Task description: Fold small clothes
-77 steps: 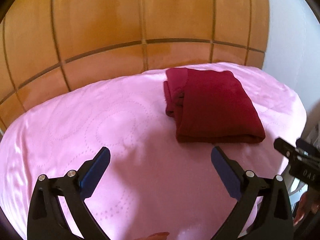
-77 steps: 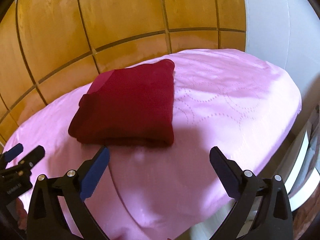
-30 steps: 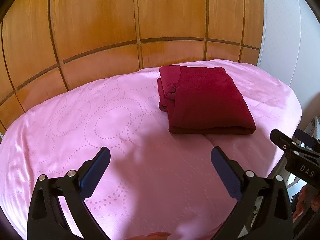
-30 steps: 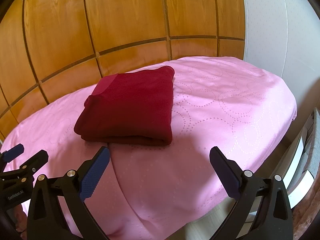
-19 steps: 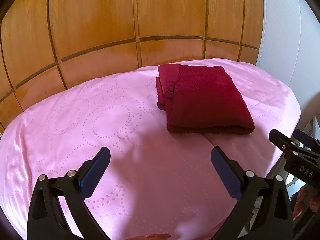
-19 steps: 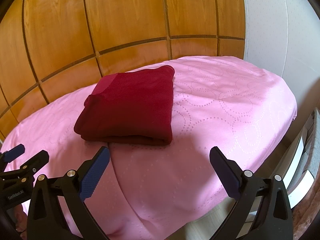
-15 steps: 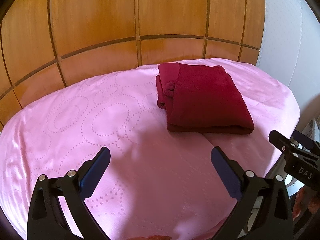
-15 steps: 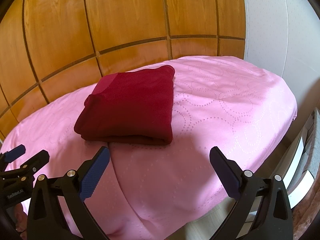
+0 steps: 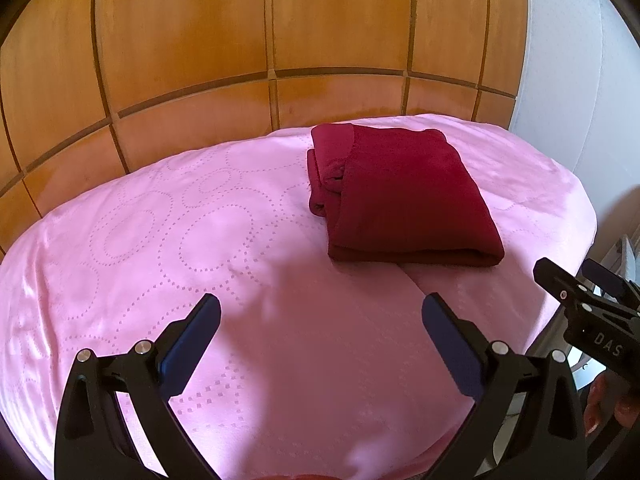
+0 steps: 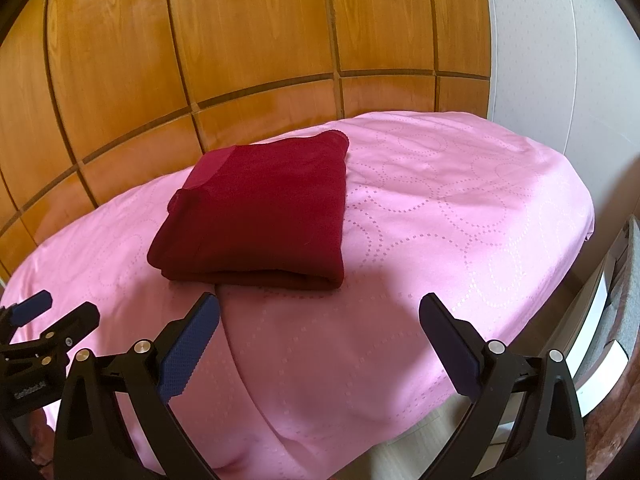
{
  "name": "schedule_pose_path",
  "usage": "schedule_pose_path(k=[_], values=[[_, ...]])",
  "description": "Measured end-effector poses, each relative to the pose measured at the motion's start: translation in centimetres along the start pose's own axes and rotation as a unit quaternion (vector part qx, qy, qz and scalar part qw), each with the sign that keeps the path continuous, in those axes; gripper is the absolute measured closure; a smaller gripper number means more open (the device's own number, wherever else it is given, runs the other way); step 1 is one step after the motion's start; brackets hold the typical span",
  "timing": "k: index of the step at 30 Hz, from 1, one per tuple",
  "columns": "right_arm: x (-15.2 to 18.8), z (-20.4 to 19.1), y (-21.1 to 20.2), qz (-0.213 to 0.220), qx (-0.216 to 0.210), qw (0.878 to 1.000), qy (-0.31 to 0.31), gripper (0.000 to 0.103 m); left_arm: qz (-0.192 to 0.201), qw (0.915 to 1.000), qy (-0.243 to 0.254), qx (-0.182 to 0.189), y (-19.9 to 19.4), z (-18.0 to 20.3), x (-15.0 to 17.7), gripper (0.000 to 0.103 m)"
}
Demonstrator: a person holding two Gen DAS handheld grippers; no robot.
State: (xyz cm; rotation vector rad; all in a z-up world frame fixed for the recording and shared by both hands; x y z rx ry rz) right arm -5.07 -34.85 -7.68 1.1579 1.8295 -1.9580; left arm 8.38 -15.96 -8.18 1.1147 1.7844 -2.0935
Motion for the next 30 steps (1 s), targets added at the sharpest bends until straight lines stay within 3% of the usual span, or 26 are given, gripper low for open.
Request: schedule_pose_path(k=[22,27,30], values=[[0.0,0.2,0.4,-0.008,-0.001,1.000,-0.005,0.004,-0.008,0.9999,-0.002,0.008,0.4,0.4,0.3,0.002],[0.2,-1.5,2.0,-0.029,-0.027,0.999,-0.001,0.004,-0.020,0.9993,-0.019,-0.024,1.7,-2.9,0.4,0.002],[-0.2,-5.3,3.5,-0.044,-0.060,0.997,-0.025,0.004,-0.029,0.9966,-0.042,-0.064,3.2,-7.9,0.4,0.002]])
Point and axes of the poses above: each gripper's, at about its wrist camera, not at the fingertips, and y roughly the way its jaws point, z to its right, x to its underside, the point moved 7 cm from there along y, roughly the way its jaws point, and after that the axes turned 8 degrees about -z, right-handed, at the moved point
